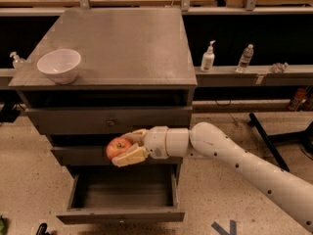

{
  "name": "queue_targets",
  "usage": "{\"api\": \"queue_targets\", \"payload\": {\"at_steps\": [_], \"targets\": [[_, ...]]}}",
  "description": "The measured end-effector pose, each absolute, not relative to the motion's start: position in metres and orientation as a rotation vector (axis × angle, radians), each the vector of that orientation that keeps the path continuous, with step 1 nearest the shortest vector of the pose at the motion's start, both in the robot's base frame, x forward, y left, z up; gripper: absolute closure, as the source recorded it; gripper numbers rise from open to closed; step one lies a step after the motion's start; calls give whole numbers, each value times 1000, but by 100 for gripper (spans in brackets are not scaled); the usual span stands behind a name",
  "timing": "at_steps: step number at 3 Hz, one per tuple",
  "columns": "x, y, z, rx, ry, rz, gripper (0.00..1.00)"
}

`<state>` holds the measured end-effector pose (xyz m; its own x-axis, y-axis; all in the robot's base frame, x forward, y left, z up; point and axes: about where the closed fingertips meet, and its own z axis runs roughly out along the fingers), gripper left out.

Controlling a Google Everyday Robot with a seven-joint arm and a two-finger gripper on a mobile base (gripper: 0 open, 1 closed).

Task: Place apple into bottom drawer

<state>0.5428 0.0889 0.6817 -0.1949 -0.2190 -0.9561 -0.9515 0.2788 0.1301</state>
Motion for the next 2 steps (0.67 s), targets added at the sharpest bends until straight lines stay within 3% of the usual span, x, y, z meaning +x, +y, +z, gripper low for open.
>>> {"api": "queue_targets", "payload": {"at_steps": [2], "targets": [[532,74,617,-1069,1722,1014,100]]}}
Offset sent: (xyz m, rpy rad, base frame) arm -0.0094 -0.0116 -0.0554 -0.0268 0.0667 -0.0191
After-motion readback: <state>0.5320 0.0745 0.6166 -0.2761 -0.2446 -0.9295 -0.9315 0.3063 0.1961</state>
